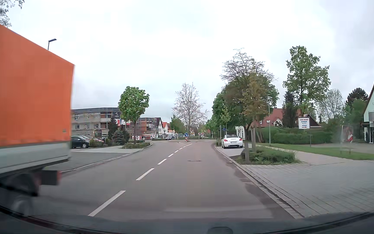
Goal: Follow the waypoints while adhering to traffic rules and regulations
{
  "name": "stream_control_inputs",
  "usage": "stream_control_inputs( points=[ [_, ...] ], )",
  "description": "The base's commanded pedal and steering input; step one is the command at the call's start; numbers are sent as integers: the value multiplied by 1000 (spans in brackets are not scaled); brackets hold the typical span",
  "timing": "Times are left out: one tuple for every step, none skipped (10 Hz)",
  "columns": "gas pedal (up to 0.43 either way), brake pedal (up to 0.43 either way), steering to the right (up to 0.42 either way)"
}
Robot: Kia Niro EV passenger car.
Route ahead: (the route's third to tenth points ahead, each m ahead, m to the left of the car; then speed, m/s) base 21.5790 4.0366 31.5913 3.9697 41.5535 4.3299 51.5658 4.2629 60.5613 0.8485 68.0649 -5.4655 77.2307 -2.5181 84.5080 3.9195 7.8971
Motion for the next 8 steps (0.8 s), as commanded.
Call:
stream_control_inputs(
  points=[
    [59, 0, -9],
    [59, 0, -6],
    [59, 0, -4],
    [59, 0, -4],
    [59, 0, -4],
    [47, 0, -4],
    [39, 0, -4],
    [39, 0, -4]
  ],
)
